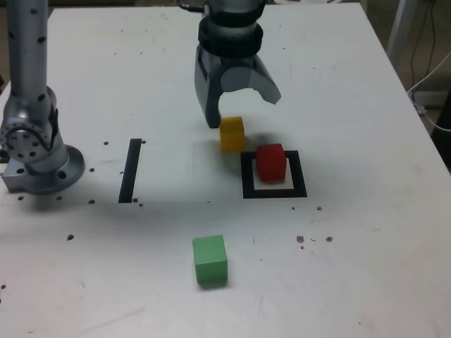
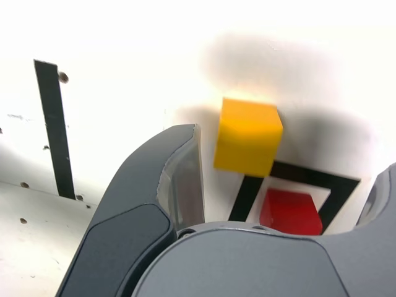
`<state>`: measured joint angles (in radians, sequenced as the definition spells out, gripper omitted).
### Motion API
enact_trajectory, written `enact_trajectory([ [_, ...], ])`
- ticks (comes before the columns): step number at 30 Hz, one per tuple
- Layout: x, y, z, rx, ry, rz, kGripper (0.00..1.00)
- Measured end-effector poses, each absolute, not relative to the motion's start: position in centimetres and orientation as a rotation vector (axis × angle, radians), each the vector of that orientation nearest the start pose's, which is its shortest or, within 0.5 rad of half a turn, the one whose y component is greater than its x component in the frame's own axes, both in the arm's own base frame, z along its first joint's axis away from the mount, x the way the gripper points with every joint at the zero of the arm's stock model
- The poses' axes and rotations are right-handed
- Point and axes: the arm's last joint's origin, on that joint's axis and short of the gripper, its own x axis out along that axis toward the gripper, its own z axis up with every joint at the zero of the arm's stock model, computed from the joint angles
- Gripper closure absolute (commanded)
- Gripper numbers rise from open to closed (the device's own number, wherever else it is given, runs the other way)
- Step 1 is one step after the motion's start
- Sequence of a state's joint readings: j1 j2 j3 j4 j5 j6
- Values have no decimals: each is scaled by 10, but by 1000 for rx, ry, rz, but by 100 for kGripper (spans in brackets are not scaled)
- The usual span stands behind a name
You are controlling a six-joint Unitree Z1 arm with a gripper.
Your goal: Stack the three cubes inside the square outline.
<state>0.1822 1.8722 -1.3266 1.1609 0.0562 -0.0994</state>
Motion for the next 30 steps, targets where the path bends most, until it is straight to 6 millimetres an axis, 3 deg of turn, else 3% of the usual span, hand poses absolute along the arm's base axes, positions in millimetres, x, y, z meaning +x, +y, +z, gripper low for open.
enact_trajectory([
  [7,299,61,224,-188,1763,260,9],
  [14,306,63,209,-171,1777,230,16],
  [23,310,63,203,-164,1775,218,59],
  [30,313,64,203,-162,1753,218,73],
])
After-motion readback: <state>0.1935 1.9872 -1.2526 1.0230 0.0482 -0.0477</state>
